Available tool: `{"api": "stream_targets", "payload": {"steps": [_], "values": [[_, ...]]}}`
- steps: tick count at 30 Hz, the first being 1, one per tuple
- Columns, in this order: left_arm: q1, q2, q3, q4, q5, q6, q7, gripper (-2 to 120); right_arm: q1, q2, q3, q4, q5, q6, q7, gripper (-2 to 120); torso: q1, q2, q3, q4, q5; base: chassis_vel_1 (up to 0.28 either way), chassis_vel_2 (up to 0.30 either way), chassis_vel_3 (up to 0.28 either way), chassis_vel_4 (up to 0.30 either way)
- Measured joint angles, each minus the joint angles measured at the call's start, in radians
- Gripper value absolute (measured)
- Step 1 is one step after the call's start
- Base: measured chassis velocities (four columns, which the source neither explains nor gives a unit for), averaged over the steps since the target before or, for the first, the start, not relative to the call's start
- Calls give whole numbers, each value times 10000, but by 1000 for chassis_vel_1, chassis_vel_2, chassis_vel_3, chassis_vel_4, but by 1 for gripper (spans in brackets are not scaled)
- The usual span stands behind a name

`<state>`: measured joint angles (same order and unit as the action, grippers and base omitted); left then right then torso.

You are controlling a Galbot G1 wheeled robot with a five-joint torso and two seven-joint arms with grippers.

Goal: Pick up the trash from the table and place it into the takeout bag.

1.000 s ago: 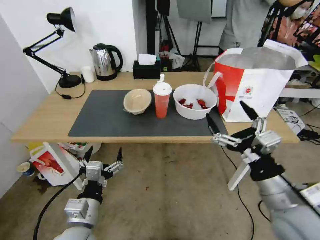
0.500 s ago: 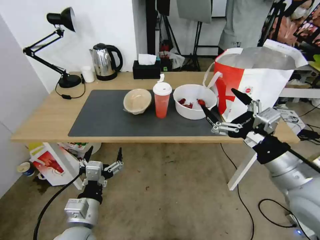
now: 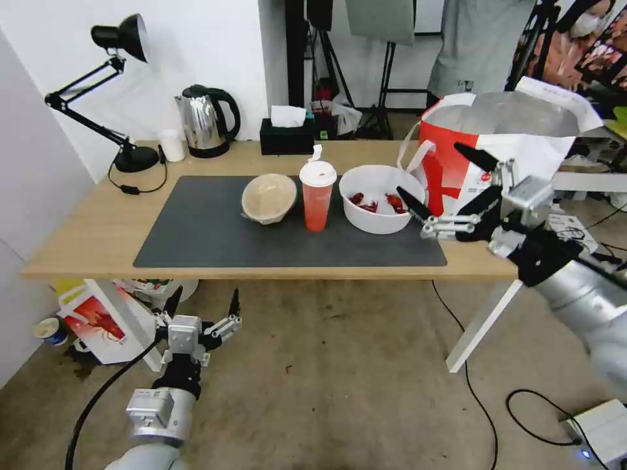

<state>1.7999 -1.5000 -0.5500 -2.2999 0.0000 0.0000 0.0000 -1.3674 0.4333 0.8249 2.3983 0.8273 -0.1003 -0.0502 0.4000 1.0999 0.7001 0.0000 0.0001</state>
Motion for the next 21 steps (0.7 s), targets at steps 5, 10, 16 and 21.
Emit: {"api": "stream_targets", "payload": {"steps": [5, 10, 16, 21], "values": [[0, 0, -1, 0, 0, 0, 0, 100, 709, -1154, 191, -627, 1308, -383, -824, 100, 0, 0, 0, 0, -2, 0, 0, 0, 0], [0, 0, 0, 0, 0, 0, 0, 100, 1220, -2311, 175, -1329, 2265, -771, -2072, 100, 0, 0, 0, 1, -3, 0, 0, 0, 0], [0, 1, 0, 0, 0, 0, 0, 100, 1221, -2972, 32, -1463, 2508, -1057, -2779, 100, -1, 0, -1, 0, -1, 0, 0, 0, 0], [0, 0, -1, 0, 0, 0, 0, 100, 954, -3598, 16, -1499, 3104, -1158, -3264, 100, -1, 1, -1, 0, -1, 0, 0, 0, 0]]}}
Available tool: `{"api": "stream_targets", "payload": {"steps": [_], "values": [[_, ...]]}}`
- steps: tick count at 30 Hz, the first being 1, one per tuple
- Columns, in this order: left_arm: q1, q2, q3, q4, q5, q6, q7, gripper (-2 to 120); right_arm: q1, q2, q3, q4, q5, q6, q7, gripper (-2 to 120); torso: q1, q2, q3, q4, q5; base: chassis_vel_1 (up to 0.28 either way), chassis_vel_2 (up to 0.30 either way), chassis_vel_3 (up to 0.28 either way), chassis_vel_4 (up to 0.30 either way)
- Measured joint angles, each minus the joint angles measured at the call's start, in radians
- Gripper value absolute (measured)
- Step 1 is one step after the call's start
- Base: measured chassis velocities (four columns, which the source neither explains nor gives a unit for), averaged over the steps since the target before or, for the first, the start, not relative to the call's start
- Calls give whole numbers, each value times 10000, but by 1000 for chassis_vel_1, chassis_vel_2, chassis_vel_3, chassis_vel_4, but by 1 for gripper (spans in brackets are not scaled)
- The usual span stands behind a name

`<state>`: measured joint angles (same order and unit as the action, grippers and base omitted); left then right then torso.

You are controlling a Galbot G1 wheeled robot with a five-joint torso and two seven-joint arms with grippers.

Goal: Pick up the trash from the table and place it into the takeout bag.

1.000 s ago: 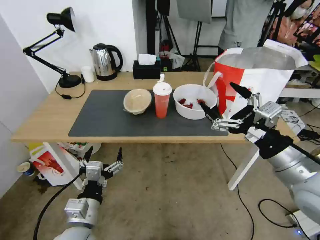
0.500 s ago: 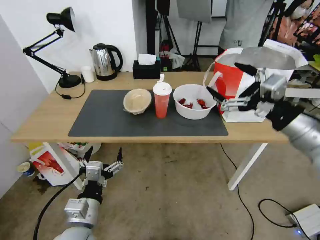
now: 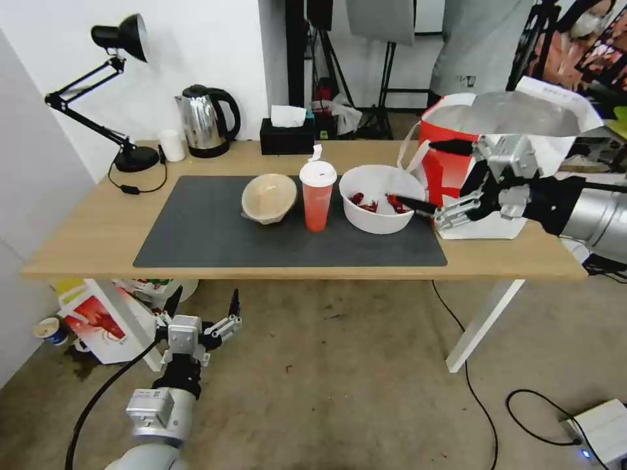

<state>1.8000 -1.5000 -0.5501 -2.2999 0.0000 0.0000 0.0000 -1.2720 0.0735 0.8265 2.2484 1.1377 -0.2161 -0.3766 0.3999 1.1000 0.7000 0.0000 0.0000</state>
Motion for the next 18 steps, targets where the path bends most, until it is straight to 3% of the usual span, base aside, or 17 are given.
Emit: {"api": "stream_targets", "payload": {"steps": [18], "values": [[-1, 0, 0, 0, 0, 0, 0, 100, -698, -1670, 276, -1000, 808, -54, -1586, 100, 0, -1, 0, 0, 0, 0, 0, 0, 0]]}}
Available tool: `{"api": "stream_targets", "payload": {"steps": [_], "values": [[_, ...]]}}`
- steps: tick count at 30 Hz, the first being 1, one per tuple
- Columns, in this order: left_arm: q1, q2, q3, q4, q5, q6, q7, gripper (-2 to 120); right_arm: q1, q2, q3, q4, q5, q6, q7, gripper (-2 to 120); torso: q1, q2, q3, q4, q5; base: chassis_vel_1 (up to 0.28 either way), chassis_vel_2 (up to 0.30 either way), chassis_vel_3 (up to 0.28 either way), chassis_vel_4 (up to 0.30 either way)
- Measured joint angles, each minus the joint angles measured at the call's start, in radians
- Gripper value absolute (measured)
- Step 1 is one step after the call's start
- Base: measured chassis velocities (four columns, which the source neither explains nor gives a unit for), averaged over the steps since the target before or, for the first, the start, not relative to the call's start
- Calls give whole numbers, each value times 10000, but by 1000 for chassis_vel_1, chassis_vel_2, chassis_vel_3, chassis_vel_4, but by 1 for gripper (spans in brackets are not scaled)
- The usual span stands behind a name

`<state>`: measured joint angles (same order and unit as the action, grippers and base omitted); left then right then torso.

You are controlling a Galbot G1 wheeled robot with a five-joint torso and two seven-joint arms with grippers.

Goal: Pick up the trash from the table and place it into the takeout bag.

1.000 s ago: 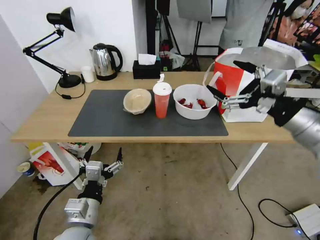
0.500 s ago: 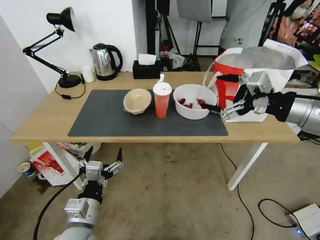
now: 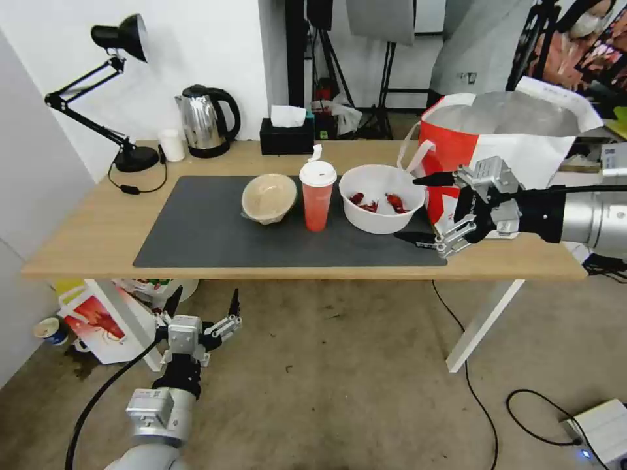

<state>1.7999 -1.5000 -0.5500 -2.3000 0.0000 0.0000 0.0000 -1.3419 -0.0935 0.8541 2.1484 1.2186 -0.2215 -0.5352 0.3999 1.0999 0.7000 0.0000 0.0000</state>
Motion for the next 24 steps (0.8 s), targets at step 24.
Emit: {"api": "stream_targets", "payload": {"steps": [24], "values": [[0, 0, 0, 0, 0, 0, 0, 100, -662, -1560, 669, -1779, 347, 232, -278, 100, 0, 2, 0, 0, 1, 0, 0, 0, 0]]}}
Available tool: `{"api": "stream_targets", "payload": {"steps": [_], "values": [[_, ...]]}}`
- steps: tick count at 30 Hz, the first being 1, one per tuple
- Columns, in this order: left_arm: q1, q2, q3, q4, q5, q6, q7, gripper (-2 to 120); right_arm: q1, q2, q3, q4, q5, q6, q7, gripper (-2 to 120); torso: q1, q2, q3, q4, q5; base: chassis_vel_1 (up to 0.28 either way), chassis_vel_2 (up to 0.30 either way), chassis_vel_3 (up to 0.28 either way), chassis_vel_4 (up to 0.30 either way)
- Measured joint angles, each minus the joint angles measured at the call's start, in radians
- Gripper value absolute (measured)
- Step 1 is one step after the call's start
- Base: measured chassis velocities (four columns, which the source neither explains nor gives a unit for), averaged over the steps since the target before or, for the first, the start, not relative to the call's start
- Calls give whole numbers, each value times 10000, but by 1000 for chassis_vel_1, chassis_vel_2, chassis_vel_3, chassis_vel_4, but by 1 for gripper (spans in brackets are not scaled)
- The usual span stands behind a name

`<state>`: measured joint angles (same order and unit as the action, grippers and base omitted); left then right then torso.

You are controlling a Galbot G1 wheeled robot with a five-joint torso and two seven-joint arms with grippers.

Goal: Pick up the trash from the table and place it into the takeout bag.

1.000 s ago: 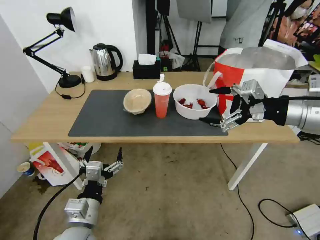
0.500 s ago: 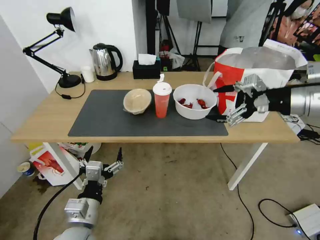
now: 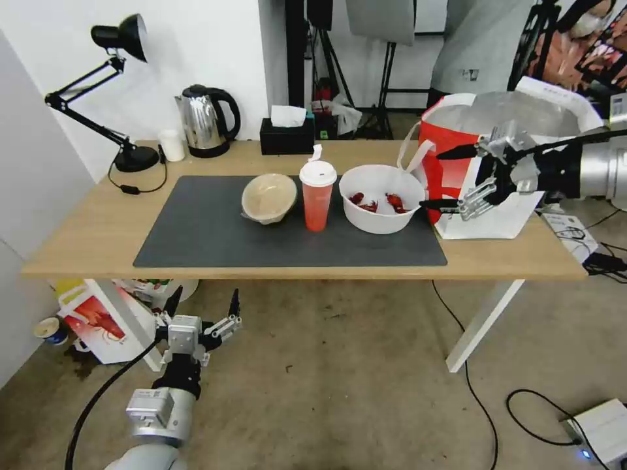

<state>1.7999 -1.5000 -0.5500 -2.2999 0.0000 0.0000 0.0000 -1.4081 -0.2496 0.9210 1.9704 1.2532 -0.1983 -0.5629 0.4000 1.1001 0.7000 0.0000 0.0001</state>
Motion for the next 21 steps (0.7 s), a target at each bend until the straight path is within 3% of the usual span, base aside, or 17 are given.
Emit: {"api": "stream_targets", "payload": {"steps": [15, 21], "values": [[0, 0, 0, 0, 0, 0, 0, 100, -673, -1576, 12, -183, 568, 241, -39, 100, 0, 0, 0, 1, -2, 0, 0, 0, 0], [0, 0, 0, 0, 0, 0, 0, 100, -1722, -2112, 749, -218, 806, 270, -52, 100, 1, 0, 0, 1, -3, 0, 0, 0, 0]]}}
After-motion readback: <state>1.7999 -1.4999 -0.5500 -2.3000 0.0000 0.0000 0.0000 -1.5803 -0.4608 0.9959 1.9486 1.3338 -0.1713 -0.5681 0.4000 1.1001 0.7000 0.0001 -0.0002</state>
